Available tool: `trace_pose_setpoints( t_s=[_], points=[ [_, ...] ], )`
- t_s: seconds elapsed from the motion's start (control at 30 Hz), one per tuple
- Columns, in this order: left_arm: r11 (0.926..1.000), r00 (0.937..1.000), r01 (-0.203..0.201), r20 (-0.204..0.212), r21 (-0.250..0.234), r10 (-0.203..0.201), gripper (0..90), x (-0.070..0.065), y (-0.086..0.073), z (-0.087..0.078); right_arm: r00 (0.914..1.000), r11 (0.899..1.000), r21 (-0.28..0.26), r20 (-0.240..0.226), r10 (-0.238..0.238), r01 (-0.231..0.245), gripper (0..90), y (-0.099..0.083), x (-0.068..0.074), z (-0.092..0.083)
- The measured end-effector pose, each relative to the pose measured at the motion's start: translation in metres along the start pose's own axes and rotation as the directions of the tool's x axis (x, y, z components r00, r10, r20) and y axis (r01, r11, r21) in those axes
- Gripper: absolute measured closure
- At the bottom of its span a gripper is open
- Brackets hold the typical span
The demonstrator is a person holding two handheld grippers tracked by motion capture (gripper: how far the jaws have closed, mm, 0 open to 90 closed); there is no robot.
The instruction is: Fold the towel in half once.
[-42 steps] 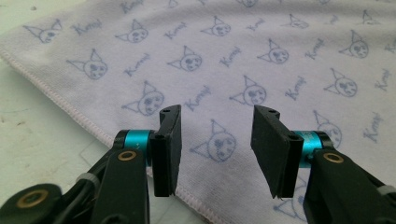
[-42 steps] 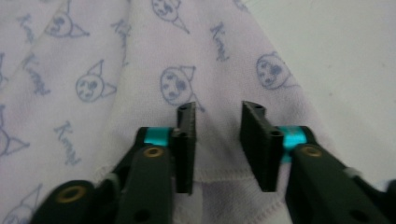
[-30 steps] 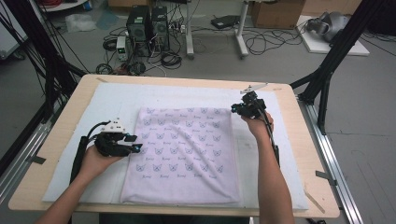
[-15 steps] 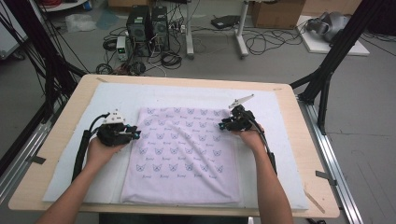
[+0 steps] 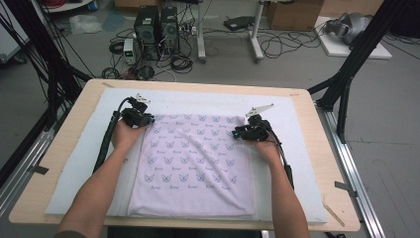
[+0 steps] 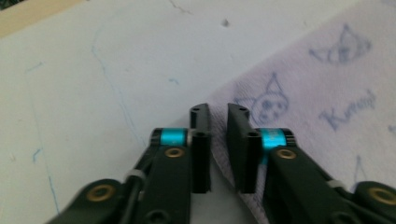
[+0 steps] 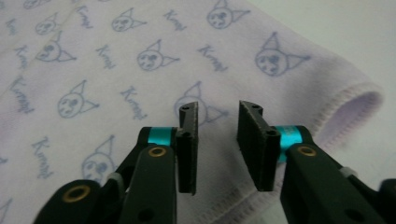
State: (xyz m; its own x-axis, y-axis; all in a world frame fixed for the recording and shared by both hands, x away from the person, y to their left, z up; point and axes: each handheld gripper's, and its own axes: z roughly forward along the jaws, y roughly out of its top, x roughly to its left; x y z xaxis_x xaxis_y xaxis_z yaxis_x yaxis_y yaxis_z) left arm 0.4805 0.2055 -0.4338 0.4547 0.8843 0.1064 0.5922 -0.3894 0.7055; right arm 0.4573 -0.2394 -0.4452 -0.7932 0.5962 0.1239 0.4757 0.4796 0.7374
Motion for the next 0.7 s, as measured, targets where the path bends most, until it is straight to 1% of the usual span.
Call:
trace_pose_setpoints(
  t_s=[0.03,0.07,0.1,0.13,0.17,0.2,0.23,0.27,0.33,0.37,0.4,0.43,0.47,0.53,0.57,0.6,0.63,0.67,0.7],
  points=[
    [0.9997,0.9995,0.025,-0.017,-0.008,-0.025,85.9,0.002,0.000,0.000,0.9997,1.000,-0.002,0.023,0.011,-0.011,72.2,-0.001,-0.001,-0.001],
    [0.9993,0.9985,0.039,-0.038,-0.003,-0.039,86.0,0.003,0.000,-0.001,0.9993,1.000,-0.005,0.033,0.019,-0.019,72.1,-0.001,-0.003,-0.003],
    [0.9988,0.9983,0.047,-0.033,-0.014,-0.047,83.7,0.005,-0.001,-0.001,0.9989,1.000,-0.005,0.039,0.025,-0.025,71.5,-0.001,-0.003,-0.004],
    [0.9985,0.9987,0.049,-0.013,-0.024,-0.049,77.5,0.006,-0.001,-0.002,0.9991,1.000,-0.001,0.038,0.020,-0.020,70.9,-0.001,-0.003,-0.005],
    [0.9986,0.9990,0.045,0.002,-0.027,-0.045,74.1,0.006,0.000,-0.005,0.9991,1.000,-0.001,0.041,0.013,-0.013,70.0,-0.001,-0.003,-0.007],
    [0.9985,0.9989,0.045,0.013,-0.032,-0.045,71.4,0.006,0.001,-0.007,0.9991,1.000,0.000,0.039,0.018,-0.018,69.1,-0.001,-0.003,-0.008],
    [0.9981,0.9985,0.045,0.034,-0.043,-0.044,68.9,0.005,0.002,-0.010,0.9991,1.000,-0.009,0.037,0.019,-0.019,67.9,-0.001,-0.003,-0.010],
    [0.9975,0.9976,0.043,0.057,-0.056,-0.039,67.5,0.004,0.003,-0.012,0.9992,1.000,-0.016,0.032,0.025,-0.024,66.8,-0.001,-0.003,-0.011],
    [0.9967,0.9956,0.030,0.090,-0.075,-0.023,64.1,0.002,0.005,-0.017,0.9990,0.999,-0.024,0.034,0.029,-0.028,64.9,0.000,-0.003,-0.013],
    [0.9959,0.9938,0.024,0.110,-0.087,-0.015,63.6,0.001,0.006,-0.019,0.9988,0.999,-0.028,0.039,0.030,-0.029,64.5,0.001,-0.003,-0.014],
    [0.9951,0.9926,0.017,0.121,-0.097,-0.005,62.8,0.000,0.007,-0.020,0.9986,0.999,-0.034,0.042,0.031,-0.030,64.2,0.003,-0.002,-0.015],
    [0.9940,0.9907,0.019,0.136,-0.107,-0.004,62.2,0.000,0.008,-0.021,0.9986,0.999,-0.037,0.043,0.029,-0.027,63.0,0.005,-0.002,-0.016],
    [0.9928,0.9879,0.031,0.155,-0.115,-0.013,62.1,0.001,0.008,-0.023,0.9987,0.999,-0.030,0.044,0.027,-0.026,61.7,0.008,-0.002,-0.018],
    [0.9914,0.9840,0.043,0.177,-0.124,-0.020,62.1,0.003,0.010,-0.027,0.9987,1.000,-0.021,0.048,0.019,-0.018,58.7,0.019,-0.003,-0.023],
    [0.9911,0.9816,0.044,0.190,-0.125,-0.020,62.0,0.005,0.012,-0.029,0.9986,0.999,-0.033,0.052,0.014,-0.013,56.2,0.025,-0.004,-0.026],
    [0.9902,0.9806,0.041,0.195,-0.134,-0.014,61.9,0.006,0.014,-0.032,0.9986,0.999,-0.032,0.050,0.017,-0.016,54.3,0.031,-0.006,-0.029],
    [0.9892,0.9784,0.043,0.206,-0.140,-0.013,61.8,0.008,0.016,-0.035,0.9986,0.999,-0.033,0.052,0.012,-0.010,54.1,0.037,-0.007,-0.032],
    [0.9889,0.9744,0.049,0.224,-0.140,-0.016,60.9,0.010,0.018,-0.037,0.9986,0.999,-0.034,0.051,0.010,-0.008,52.1,0.042,-0.008,-0.035],
    [0.9894,0.9733,0.041,0.229,-0.140,-0.008,59.3,0.011,0.020,-0.039,0.9986,0.999,-0.040,0.048,0.020,-0.018,50.0,0.046,-0.009,-0.036]
  ],
)
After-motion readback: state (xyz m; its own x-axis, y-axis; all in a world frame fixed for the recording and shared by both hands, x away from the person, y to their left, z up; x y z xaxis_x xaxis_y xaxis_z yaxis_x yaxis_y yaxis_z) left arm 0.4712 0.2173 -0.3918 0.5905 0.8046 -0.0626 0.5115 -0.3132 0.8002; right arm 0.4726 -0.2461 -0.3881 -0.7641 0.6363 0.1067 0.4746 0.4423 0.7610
